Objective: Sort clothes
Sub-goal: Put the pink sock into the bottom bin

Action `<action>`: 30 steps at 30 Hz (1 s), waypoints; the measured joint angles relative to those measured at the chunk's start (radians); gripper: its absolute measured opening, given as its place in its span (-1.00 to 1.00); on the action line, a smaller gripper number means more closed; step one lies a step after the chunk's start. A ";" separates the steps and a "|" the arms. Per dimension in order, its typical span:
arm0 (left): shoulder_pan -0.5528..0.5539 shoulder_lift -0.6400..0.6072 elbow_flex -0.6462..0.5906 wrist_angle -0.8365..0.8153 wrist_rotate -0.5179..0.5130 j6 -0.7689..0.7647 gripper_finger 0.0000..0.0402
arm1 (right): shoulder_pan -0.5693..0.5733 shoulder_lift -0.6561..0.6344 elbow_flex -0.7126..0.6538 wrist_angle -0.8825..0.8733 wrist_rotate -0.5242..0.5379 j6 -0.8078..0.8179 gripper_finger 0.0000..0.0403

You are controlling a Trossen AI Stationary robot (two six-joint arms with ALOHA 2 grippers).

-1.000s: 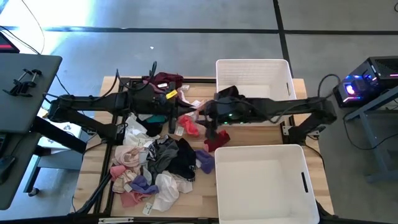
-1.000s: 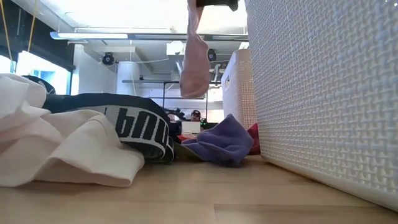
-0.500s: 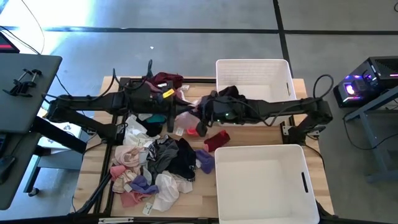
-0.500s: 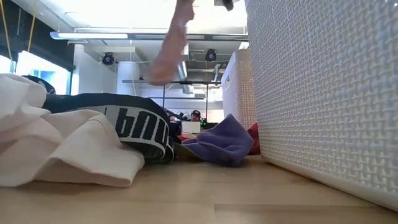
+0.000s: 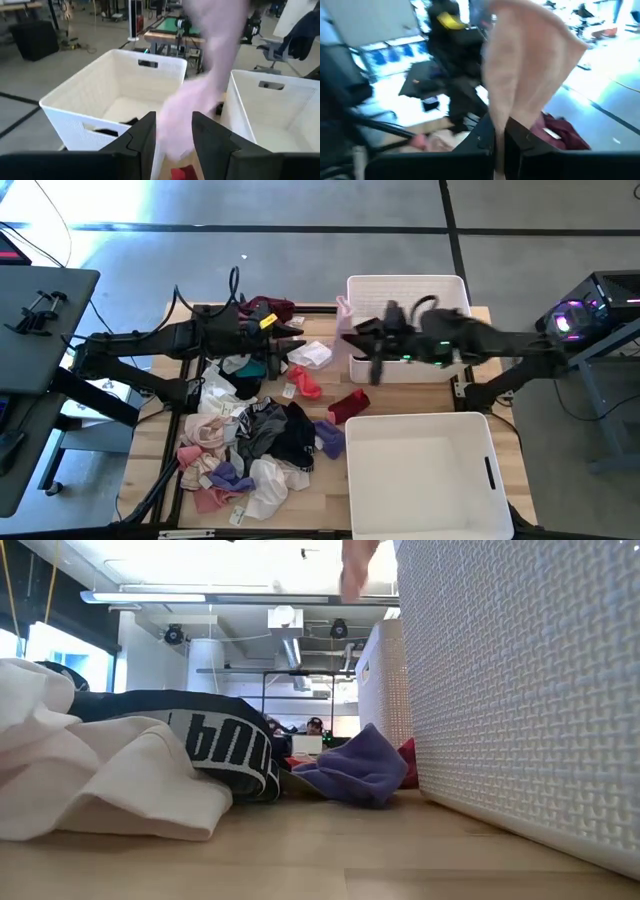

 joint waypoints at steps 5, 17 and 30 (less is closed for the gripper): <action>-0.005 0.000 0.000 -0.037 0.000 0.001 -0.42 | 0.068 -0.092 0.003 -0.012 -0.135 0.114 -0.99; 0.009 0.000 0.000 0.035 0.000 0.010 -0.42 | 0.353 -0.088 -0.015 -0.165 -0.407 0.561 -1.00; 0.010 0.000 0.000 0.122 0.000 0.043 -0.42 | 0.561 0.007 -0.350 -0.242 -0.476 0.994 -1.00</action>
